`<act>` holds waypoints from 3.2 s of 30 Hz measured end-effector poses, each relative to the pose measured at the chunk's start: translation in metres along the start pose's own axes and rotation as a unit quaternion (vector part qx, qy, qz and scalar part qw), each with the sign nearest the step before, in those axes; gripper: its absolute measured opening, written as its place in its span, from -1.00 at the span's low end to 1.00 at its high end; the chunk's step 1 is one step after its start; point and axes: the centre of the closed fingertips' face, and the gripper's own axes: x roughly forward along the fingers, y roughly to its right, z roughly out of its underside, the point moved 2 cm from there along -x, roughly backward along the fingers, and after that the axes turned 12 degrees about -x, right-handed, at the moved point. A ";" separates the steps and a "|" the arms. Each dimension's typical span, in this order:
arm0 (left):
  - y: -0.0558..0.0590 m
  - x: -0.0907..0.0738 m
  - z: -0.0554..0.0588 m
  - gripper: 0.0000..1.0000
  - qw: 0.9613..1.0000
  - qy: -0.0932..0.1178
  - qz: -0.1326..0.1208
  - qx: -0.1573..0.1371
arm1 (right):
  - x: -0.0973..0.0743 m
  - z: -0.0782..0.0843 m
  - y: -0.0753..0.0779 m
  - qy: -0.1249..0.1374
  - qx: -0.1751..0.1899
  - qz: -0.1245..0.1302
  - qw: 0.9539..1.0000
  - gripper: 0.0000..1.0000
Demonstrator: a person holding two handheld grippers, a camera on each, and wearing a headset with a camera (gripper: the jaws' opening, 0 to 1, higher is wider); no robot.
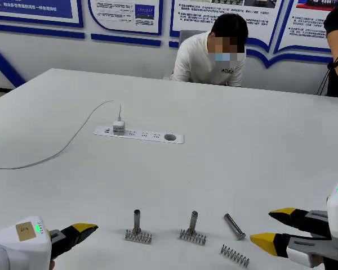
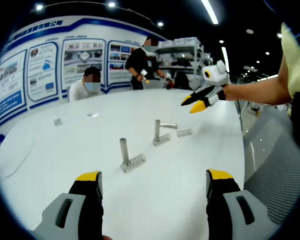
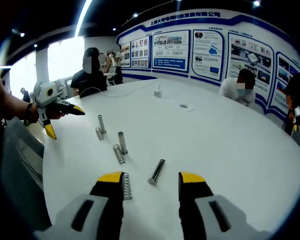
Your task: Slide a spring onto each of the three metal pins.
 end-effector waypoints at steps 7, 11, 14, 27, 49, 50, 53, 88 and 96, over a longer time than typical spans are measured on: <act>0.000 0.000 0.001 0.73 1.000 -0.002 0.001 0.000 | 0.018 -0.004 0.007 -0.015 0.012 0.005 1.000 -0.18; 0.001 0.001 0.000 0.73 1.000 -0.002 0.002 0.001 | 0.029 -0.006 0.011 -0.028 0.012 0.006 1.000 -0.22; 0.001 0.002 0.001 0.73 1.000 -0.003 0.003 0.001 | 0.036 -0.007 0.014 -0.037 0.018 0.011 0.999 -0.28; 0.002 0.002 0.003 0.72 1.000 -0.006 0.003 -0.002 | 0.064 0.003 0.018 -0.086 0.042 0.019 0.995 -0.46; 0.001 0.002 0.007 0.70 1.000 -0.009 -0.001 -0.004 | 0.091 0.016 0.016 -0.137 0.070 0.023 0.988 -0.66; 0.001 0.002 0.008 0.70 1.000 -0.010 -0.001 -0.004 | 0.091 0.016 0.016 -0.139 0.071 0.023 0.988 -0.68; 0.000 0.002 0.008 0.70 1.000 -0.009 -0.001 -0.005 | 0.093 0.017 0.017 -0.145 0.071 0.026 0.987 -0.71; 0.002 0.002 0.005 0.68 1.000 -0.007 0.000 -0.004 | 0.081 0.008 0.015 -0.135 0.068 0.039 0.988 -0.81; 0.006 0.003 0.000 0.68 1.000 -0.003 0.004 0.003 | 0.070 -0.002 0.014 -0.118 0.061 0.046 0.990 -0.81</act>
